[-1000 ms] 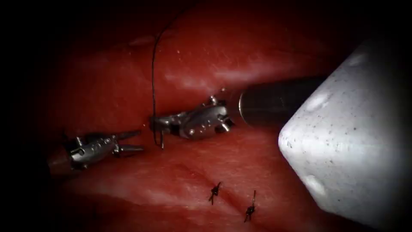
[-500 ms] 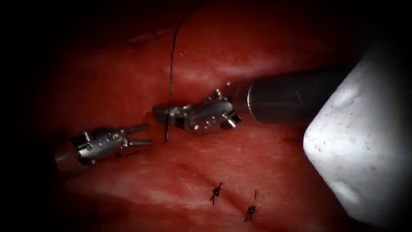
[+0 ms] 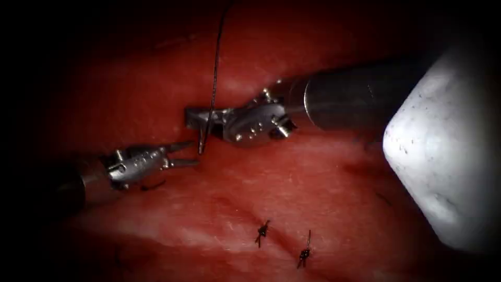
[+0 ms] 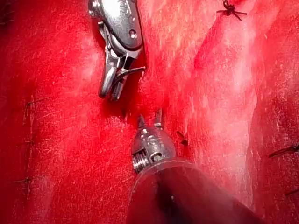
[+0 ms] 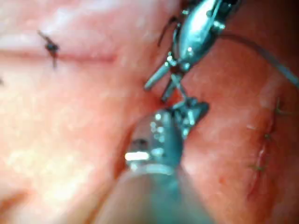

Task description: Wound Closure

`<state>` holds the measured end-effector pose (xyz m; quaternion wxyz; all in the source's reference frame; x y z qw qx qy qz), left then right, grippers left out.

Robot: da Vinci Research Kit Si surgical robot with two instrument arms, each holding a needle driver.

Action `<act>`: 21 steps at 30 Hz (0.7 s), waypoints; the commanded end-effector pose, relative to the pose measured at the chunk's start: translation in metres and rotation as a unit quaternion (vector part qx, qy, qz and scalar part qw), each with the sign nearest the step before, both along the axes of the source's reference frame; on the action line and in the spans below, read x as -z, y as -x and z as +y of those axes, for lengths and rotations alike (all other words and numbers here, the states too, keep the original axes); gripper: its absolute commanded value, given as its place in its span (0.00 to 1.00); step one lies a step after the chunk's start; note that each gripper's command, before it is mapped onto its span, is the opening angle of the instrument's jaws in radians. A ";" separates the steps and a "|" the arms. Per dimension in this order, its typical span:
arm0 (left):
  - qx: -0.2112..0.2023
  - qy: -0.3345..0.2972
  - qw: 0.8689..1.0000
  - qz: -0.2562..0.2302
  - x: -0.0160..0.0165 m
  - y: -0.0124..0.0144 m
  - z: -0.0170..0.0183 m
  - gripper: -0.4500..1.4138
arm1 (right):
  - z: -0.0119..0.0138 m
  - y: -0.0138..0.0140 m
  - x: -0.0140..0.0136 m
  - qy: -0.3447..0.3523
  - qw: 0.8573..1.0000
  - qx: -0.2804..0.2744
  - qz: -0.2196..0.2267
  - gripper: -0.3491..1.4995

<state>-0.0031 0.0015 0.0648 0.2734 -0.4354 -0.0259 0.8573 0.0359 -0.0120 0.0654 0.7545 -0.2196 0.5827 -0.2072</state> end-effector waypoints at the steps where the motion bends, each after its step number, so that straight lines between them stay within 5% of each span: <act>1: -0.001 0.000 1.000 -0.001 -0.0008 0.0004 0.0000 0.30 | -0.0003 -0.0008 -0.0008 -0.010 1.000 -0.004 0.007 0.00; 13: -0.001 0.002 1.000 0.002 -0.0012 -0.0001 -0.0002 0.30 | 0.0024 -0.0018 -0.0023 -0.175 0.983 -0.053 0.022 0.00; 21: -0.001 0.003 1.000 0.002 -0.0013 -0.0001 -0.0004 0.30 | 0.0034 -0.0018 -0.0016 -0.189 0.979 -0.064 0.036 0.00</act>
